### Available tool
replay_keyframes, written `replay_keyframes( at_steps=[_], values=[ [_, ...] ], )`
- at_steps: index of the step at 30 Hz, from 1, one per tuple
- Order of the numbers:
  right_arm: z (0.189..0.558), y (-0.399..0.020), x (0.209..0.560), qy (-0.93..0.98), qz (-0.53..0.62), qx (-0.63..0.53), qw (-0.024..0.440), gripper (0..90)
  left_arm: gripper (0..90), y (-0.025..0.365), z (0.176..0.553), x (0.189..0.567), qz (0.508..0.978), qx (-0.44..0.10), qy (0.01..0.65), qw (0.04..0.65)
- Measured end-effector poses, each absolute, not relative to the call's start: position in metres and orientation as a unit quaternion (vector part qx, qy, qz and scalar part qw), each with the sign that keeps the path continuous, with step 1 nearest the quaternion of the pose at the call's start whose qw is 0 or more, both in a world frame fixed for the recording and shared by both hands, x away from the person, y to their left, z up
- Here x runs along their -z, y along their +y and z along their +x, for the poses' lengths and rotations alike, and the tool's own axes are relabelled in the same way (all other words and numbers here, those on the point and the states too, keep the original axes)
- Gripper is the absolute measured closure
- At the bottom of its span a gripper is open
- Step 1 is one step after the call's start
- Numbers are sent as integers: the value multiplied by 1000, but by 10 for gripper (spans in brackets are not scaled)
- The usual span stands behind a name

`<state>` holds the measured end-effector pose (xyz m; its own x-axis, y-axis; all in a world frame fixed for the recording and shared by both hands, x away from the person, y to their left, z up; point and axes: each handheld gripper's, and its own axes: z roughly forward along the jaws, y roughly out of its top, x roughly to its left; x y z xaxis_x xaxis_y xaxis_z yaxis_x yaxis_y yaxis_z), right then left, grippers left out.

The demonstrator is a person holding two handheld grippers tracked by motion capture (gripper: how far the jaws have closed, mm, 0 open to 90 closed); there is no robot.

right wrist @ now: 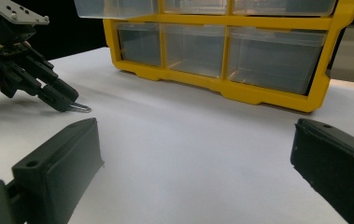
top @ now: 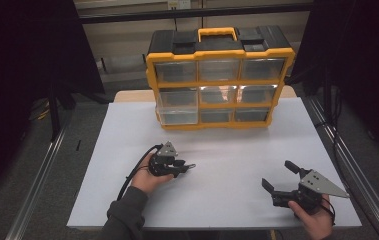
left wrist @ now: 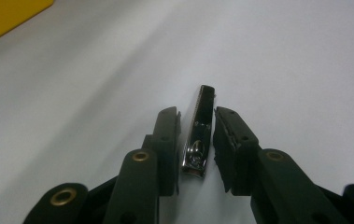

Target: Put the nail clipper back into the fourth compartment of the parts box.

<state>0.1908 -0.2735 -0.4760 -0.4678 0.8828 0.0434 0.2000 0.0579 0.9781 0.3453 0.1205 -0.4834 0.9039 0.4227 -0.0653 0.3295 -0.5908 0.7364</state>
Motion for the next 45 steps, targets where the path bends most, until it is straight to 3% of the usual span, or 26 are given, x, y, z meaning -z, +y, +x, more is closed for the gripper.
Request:
replay_keyframes(
  at_steps=[14, 45],
  values=[
    [189, -275, 476, 658, 412, -549, 309, 14, 745, 125, 348, 484, 892, -40, 209, 398],
    [190, -274, 475, 657, 410, -549, 313, 14, 797, 120, 344, 481, 900, -56, 209, 378]
  ],
)
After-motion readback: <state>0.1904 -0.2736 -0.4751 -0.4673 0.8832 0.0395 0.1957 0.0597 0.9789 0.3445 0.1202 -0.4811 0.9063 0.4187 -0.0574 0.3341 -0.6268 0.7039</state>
